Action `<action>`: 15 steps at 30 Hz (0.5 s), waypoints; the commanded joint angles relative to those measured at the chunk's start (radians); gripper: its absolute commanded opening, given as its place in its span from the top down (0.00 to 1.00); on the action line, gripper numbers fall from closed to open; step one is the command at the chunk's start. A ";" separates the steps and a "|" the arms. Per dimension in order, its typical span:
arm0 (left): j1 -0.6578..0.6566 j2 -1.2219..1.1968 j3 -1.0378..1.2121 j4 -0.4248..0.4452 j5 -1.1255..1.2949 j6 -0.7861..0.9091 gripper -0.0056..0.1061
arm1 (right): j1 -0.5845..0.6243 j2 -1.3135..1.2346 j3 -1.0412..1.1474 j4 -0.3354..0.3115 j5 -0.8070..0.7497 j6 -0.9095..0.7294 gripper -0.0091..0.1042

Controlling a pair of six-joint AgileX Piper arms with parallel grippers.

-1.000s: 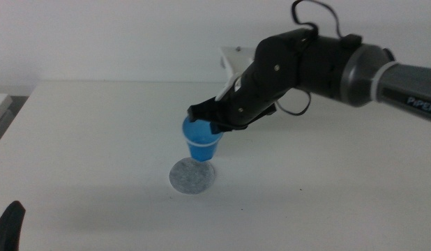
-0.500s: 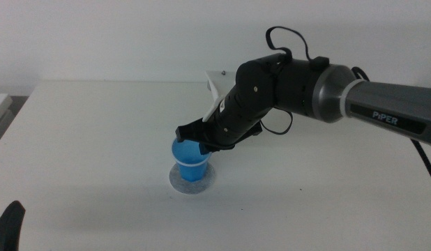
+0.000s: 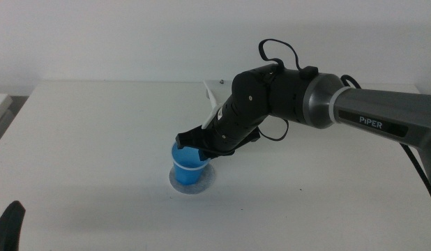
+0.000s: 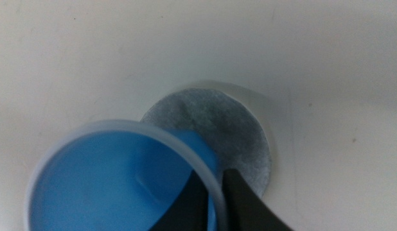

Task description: Place an empty cup on a cup mat.

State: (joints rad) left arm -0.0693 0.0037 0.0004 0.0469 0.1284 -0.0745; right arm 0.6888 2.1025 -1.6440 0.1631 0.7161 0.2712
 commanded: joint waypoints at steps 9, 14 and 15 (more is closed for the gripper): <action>-0.001 -0.004 0.000 -0.002 -0.013 -0.003 0.11 | 0.003 -0.023 -0.003 -0.002 0.016 -0.021 0.74; -0.001 -0.004 0.000 -0.002 -0.013 -0.003 0.11 | -0.001 -0.099 -0.003 -0.002 0.015 -0.048 0.63; -0.001 -0.004 0.000 -0.002 -0.013 -0.003 0.11 | -0.001 -0.120 -0.005 -0.002 0.013 -0.056 0.61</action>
State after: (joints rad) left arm -0.0693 0.0037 0.0004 0.0469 0.1284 -0.0745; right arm 0.6888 2.0234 -1.6440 0.1631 0.7338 0.2340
